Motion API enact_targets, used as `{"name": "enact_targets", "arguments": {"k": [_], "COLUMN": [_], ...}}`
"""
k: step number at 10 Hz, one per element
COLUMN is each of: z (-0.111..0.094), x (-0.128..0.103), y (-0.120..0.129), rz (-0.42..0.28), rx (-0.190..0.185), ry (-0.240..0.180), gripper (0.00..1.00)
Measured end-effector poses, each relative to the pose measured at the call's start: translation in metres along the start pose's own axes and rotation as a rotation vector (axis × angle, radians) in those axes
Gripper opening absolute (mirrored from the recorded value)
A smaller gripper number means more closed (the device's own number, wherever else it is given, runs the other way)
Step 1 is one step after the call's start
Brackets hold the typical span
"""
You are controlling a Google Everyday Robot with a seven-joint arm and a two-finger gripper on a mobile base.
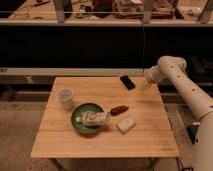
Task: Place the eraser in the ceramic cup
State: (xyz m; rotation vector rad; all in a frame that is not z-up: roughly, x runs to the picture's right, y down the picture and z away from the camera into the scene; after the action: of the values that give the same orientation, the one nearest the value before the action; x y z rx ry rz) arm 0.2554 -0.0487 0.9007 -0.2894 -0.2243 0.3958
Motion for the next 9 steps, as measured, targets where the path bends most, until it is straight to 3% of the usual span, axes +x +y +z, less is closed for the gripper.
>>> {"name": "enact_targets", "arguments": {"k": [2,5,7,9], "z": [-0.001,0.015,0.035,0.060], "x": [-0.009,-0.040,-0.052,-0.054], "y": [0.002,-0.001,-0.007,-0.018], "rz": [-0.011,-0.042,-0.050,-0.031], "rx": [-0.008,-0.010,-0.002,0.027], "ry": [-0.036,-0.139,-0.152,-0.134], "gripper": [0.65,0.65,0.65,0.65]}}
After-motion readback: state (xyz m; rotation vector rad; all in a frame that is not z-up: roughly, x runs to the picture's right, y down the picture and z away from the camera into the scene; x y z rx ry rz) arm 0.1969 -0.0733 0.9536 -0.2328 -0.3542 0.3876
